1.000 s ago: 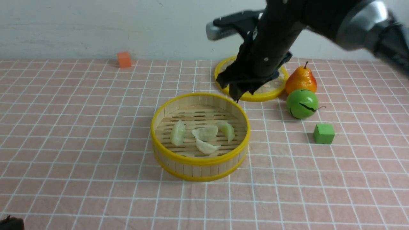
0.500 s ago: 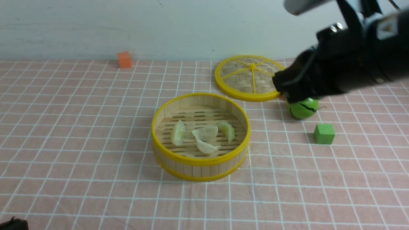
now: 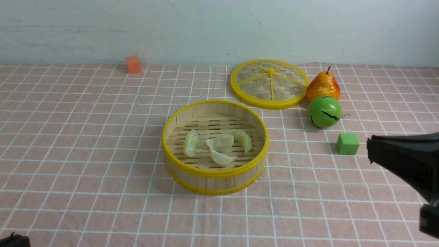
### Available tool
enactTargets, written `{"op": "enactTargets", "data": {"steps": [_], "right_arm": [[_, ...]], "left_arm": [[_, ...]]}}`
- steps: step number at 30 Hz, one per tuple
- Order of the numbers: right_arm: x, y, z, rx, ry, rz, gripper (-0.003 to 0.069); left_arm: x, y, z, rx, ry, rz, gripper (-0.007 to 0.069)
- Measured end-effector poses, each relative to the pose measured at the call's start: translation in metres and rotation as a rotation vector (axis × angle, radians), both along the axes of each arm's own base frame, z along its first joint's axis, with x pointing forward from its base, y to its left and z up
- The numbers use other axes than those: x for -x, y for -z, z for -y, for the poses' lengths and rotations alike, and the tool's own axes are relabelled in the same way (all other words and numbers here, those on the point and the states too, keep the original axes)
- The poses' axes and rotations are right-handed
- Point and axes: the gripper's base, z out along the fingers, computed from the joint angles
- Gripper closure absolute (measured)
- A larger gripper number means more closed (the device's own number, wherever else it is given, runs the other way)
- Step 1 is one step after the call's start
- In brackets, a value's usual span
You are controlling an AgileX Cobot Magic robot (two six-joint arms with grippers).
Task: Put the dumplings into the steamer on the table with the pink tablecloth.
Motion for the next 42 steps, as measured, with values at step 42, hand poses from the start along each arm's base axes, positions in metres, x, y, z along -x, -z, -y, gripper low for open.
{"op": "enactTargets", "data": {"steps": [42], "right_arm": [[0.065,0.171,0.087,-0.041,0.745,0.054,0.0677]], "left_arm": [[0.0,0.0,0.0,0.0,0.0,0.002,0.055]]}}
